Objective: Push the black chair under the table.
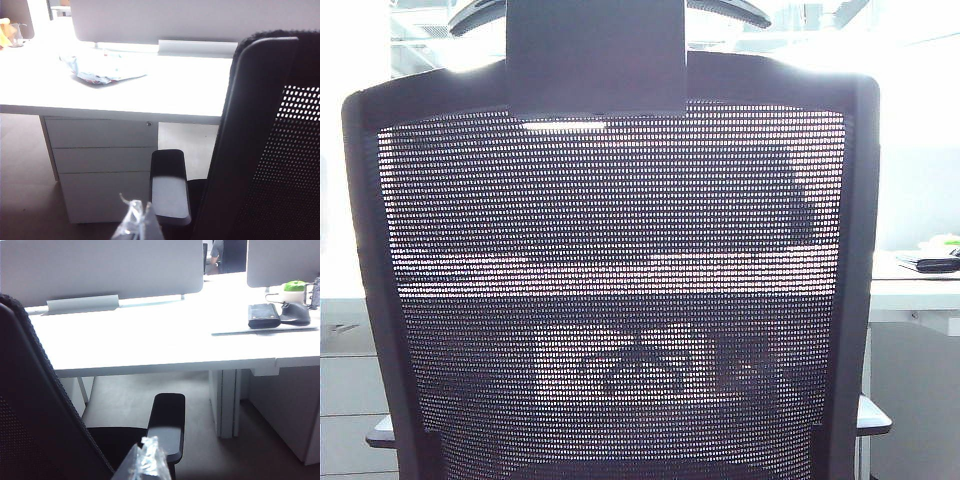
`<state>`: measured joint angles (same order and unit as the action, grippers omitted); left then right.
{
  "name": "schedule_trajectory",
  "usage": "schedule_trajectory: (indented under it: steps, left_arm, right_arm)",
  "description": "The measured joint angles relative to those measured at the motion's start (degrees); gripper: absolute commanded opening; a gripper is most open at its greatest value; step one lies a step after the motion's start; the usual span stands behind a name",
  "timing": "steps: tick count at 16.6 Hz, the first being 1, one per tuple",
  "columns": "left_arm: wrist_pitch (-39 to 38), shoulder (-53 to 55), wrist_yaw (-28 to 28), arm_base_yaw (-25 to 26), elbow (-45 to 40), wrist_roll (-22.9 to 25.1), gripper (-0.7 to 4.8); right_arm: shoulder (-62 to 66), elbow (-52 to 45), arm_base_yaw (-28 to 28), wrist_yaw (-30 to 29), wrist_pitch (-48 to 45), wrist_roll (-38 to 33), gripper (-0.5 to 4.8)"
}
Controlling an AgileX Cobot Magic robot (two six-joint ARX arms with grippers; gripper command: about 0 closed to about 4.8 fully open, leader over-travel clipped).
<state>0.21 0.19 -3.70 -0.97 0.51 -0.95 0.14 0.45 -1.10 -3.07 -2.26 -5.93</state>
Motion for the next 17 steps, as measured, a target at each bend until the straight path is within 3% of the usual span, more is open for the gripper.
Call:
schedule_trajectory:
  steps: [13, 17]
  left_arm:
    - [0.0, 0.0, 0.0, 0.0, 0.0, 0.0, -0.05]
    - [1.3, 0.0, 0.0, 0.0, 0.0, 0.0, -0.06]
  right_arm:
    - [0.0, 0.0, 0.0, 0.0, -0.4, -0.2, -0.09]
    - [0.0, 0.0, 0.0, 2.3, -6.9, -8.1, -0.09]
